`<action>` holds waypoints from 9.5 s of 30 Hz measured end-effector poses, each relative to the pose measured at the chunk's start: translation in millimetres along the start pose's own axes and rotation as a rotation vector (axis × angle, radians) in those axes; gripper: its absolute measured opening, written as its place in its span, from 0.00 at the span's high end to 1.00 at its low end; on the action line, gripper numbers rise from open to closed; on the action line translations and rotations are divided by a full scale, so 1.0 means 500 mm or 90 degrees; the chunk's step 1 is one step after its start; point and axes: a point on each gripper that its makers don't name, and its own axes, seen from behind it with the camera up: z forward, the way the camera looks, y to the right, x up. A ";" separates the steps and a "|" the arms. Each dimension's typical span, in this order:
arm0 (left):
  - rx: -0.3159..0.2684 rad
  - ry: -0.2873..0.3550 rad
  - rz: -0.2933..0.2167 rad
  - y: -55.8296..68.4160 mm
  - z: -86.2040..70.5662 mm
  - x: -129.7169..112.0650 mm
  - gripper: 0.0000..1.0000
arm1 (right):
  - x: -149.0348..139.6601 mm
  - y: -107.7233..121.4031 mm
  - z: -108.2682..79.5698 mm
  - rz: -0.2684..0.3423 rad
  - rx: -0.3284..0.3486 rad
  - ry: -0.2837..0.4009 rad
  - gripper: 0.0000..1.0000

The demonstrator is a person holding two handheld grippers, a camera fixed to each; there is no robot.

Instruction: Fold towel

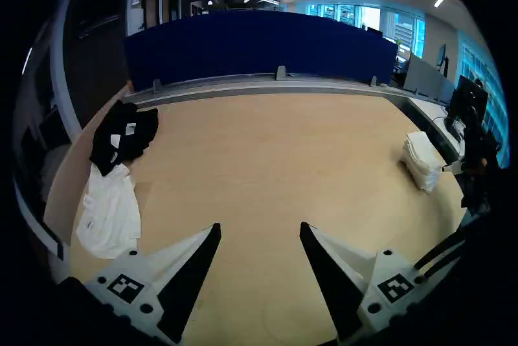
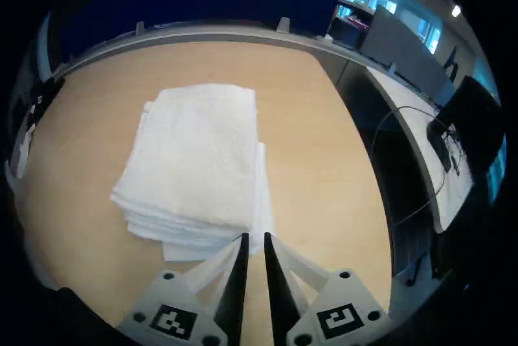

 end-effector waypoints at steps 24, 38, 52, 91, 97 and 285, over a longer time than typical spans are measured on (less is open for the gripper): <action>-0.009 0.024 -0.008 -0.012 0.009 0.023 0.10 | 0.106 -0.048 -0.091 0.004 -0.015 0.153 0.06; -0.012 0.041 -0.006 -0.016 0.010 0.044 0.10 | 0.277 -0.135 -0.229 0.056 0.007 0.375 0.06; -0.003 0.088 -0.015 -0.038 0.017 0.085 0.10 | 0.354 -0.188 -0.299 0.124 0.022 0.469 0.07; 0.055 0.367 -0.037 -0.132 0.007 0.296 0.10 | 0.472 -0.453 -0.364 0.064 0.043 0.528 0.06; 0.058 0.383 -0.048 -0.147 0.036 0.273 0.10 | 0.470 -0.479 -0.355 0.061 0.048 0.530 0.06; 0.120 0.453 -0.034 -0.234 0.221 0.071 0.09 | 0.272 -0.467 -0.043 0.071 0.053 0.612 0.00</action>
